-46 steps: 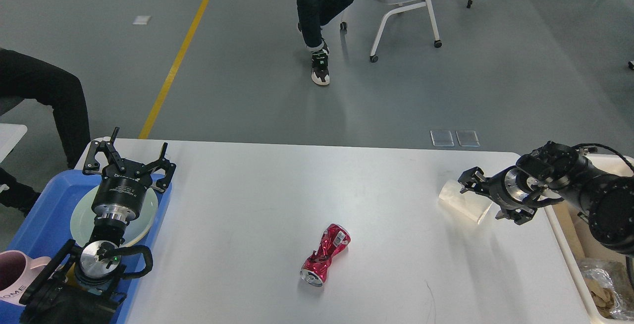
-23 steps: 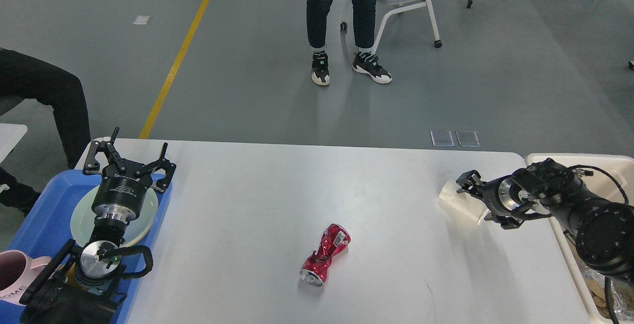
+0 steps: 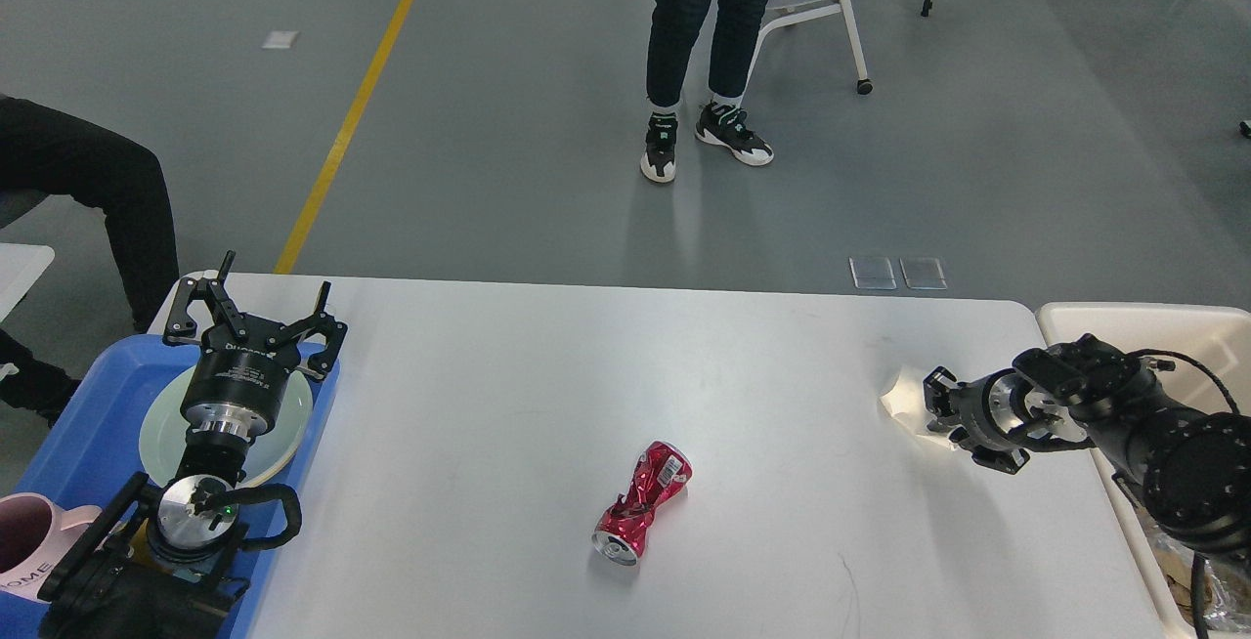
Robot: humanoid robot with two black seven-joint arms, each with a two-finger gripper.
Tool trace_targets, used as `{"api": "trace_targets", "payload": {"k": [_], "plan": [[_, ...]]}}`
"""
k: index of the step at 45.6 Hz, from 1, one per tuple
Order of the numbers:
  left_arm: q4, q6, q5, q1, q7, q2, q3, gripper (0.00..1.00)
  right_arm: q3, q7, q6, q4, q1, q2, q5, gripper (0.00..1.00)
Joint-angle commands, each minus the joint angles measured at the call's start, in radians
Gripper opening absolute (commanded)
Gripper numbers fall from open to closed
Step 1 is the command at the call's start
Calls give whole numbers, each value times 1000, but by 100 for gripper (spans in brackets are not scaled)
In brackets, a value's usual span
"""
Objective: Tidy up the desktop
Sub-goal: 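Lower the right gripper and grasp the white paper box, then lift the white paper box toward the bin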
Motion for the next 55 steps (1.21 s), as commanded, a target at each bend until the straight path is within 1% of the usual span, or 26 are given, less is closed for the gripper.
{"api": "trace_targets", "payload": {"k": [1, 12, 16, 19, 20, 24, 26, 34, 38, 43, 48, 55], "plan": [[0, 0, 0, -1, 0, 1, 0, 96, 0, -7, -2, 1, -2, -3, 0, 0], [0, 0, 0, -1, 0, 1, 0, 96, 0, -12, 4, 12, 9, -6, 0, 0], [0, 0, 0, -1, 0, 1, 0, 96, 2, -19, 12, 71, 38, -26, -3, 0], [0, 0, 0, -1, 0, 1, 0, 96, 4, -33, 15, 146, 91, -87, -4, 0], [0, 0, 0, 1, 0, 1, 0, 96, -22, -62, 18, 344, 228, -191, -25, 0], [0, 0, 0, -1, 0, 1, 0, 96, -78, -99, 21, 468, 352, -238, -76, 0], [0, 0, 0, -1, 0, -1, -2, 96, -124, -110, 21, 531, 409, -247, -111, 0], [0, 0, 0, -1, 0, -1, -2, 96, -337, -110, 55, 758, 673, -245, -144, 0], [0, 0, 0, -1, 0, 1, -2, 96, -406, -110, 67, 857, 802, -238, -142, 0], [0, 0, -1, 1, 0, 1, -2, 96, -461, -110, 110, 979, 950, -215, -144, 0], [0, 0, 0, 1, 0, 1, -2, 96, -512, -110, 164, 1094, 1115, -161, -141, 0], [0, 0, 0, -1, 0, -1, 0, 96, -518, -110, 260, 1246, 1316, -147, -142, 0]]}}
